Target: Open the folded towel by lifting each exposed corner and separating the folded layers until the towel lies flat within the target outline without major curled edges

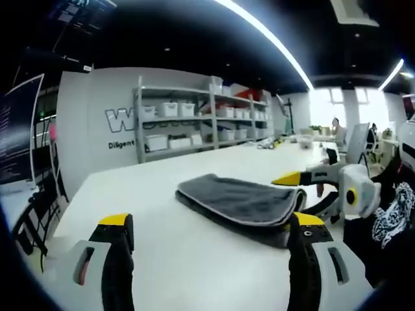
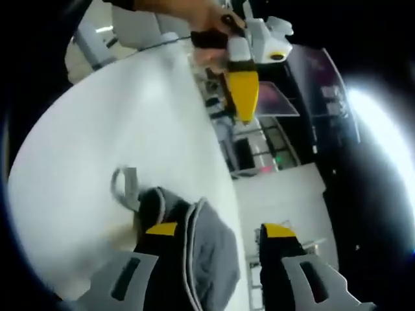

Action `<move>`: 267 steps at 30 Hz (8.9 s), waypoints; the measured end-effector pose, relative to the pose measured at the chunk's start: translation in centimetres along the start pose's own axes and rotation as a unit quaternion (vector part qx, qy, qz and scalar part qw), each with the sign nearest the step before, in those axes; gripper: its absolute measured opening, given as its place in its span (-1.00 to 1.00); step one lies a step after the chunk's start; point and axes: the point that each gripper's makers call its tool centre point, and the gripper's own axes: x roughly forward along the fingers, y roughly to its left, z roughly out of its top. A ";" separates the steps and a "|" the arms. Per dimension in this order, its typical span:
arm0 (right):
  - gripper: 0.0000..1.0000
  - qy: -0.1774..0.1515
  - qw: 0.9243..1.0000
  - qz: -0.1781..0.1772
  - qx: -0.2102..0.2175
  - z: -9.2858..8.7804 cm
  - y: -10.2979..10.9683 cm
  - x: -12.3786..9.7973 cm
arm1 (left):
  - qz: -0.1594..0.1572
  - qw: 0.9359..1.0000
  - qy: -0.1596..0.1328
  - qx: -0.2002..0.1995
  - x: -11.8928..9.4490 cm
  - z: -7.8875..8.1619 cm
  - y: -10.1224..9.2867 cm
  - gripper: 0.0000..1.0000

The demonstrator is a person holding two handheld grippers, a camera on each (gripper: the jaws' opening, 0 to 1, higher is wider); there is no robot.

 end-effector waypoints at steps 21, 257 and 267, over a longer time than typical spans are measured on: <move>-1.00 0.006 0.995 0.035 0.096 -0.9 2.2 0.7 | -0.070 0.992 -0.009 -0.101 3.8 2.0 -0.4 0.80; -1.00 0.111 0.826 -0.301 0.464 -24.9 -5.6 -21.0 | -0.168 0.942 0.269 -0.111 49.2 5.1 -20.9 -0.95; -0.85 0.121 0.832 -0.291 0.457 -25.7 -5.7 -21.1 | -0.180 0.938 0.279 -0.096 50.4 4.9 -22.1 -0.95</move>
